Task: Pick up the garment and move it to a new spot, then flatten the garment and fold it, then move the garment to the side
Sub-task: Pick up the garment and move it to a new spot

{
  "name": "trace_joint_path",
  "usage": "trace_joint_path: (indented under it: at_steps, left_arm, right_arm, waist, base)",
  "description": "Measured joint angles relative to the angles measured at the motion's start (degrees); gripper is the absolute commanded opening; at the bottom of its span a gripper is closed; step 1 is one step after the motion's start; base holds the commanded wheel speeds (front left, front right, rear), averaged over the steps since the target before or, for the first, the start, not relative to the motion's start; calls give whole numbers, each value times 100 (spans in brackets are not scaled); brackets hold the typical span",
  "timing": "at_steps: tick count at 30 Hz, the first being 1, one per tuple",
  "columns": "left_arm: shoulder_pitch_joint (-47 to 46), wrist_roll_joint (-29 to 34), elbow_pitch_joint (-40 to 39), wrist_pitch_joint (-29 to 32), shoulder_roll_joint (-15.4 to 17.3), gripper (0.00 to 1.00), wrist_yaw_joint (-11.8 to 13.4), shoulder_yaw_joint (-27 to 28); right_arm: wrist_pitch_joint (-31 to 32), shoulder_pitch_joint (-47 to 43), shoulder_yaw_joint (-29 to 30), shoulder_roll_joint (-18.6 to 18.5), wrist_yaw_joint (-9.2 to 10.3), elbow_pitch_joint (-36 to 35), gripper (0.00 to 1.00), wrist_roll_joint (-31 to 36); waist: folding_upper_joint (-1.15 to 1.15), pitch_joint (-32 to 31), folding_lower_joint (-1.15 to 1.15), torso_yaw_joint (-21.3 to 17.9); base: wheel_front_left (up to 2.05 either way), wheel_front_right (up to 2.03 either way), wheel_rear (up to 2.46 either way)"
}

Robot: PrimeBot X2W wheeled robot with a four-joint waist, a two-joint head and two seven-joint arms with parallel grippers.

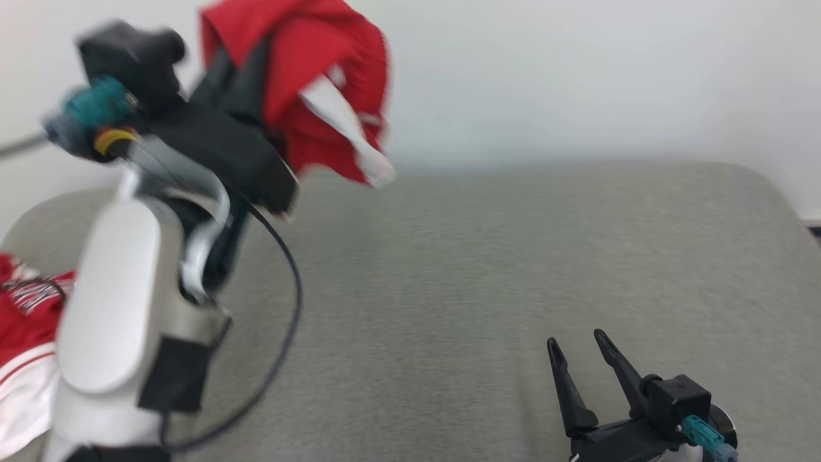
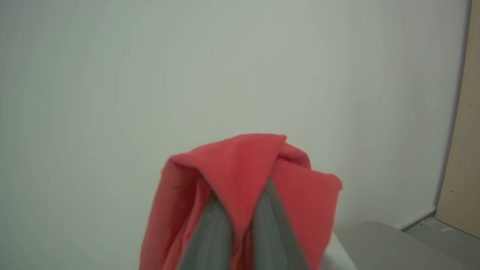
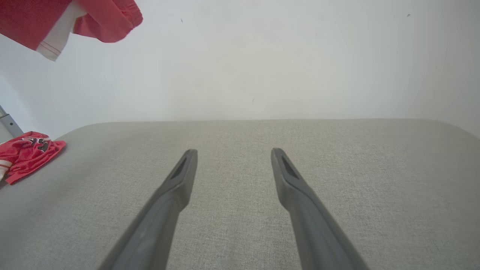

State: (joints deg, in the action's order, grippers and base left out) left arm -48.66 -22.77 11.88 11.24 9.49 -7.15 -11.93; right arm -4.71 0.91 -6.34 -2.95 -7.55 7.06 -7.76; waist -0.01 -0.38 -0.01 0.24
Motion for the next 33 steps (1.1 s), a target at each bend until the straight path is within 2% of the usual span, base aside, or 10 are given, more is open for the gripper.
trace_joint_path:
  at_steps: [3, 11, 15, 17, 18, 19, 20, 26, 29, 33]
  left_arm:
    - [628, -112, -360, -126, -182, 0, 23, -142]
    - [1761, -156, -377, -471, -325, 0, 189, -314]
    - [2176, -65, 62, -670, -344, 0, 160, -610]
    - [2397, 48, 648, -751, -278, 0, 111, -832]
    - [2411, 92, 838, -792, -263, 15, 109, -905]
    - [2410, 174, 995, -864, -245, 92, 104, -984]
    - [2407, 226, 1159, -959, -236, 100, 99, -1055]
    - [2407, 330, 1853, -1428, -368, 100, 135, -1292]
    - [2414, 511, 1716, -1846, -385, 100, 319, -1329]
    - [2686, 446, 1308, -2152, -403, 100, 401, -1268]
  right_arm:
    - [56, -4, 8, 0, 0, -80, 100, 12]
    - [77, -1, 46, 1, 0, -253, 100, 43]
    - [115, -3, -24, 1, 0, -311, 100, 43]
    - [94, 21, -86, 1, 0, -324, 100, 8]
    - [81, 31, -82, 1, 0, -320, 100, -8]
    - [64, 37, -81, 0, 0, -311, 100, -18]
    - [60, 42, -85, 0, 0, -290, 100, -22]
    - [58, 69, -14, 3, 0, -213, 100, -12]
    - [66, 28, 31, 2, 0, -213, 100, 24]
    - [100, -79, 103, 5, 0, -213, 100, 31]
  waist:
    - [0, -43, 0, -416]
    - [1, 11, 1, -1194]
    - [1, 115, 1, -1568]
    - [1, 241, 1, -1790]
    - [1, 299, 1, -1843]
    - [1, 358, 1, -1885]
    - [2, 418, 2, -1918]
    - [2, 587, 3, -1960]
    - [2, 568, 2, -1865]
    - [2, 484, 2, -1660]
  base:
    - [0, 0, 0]
    - [0, 0, 0]
    - [0, 0, 0]
    - [0, 0, 0]
    - [0, 0, 0]
    - [0, 0, 0]
    - [0, 0, 0]
    - [0, 0, 0]
    - [0, 0, 0]
    - [0, 0, 0]
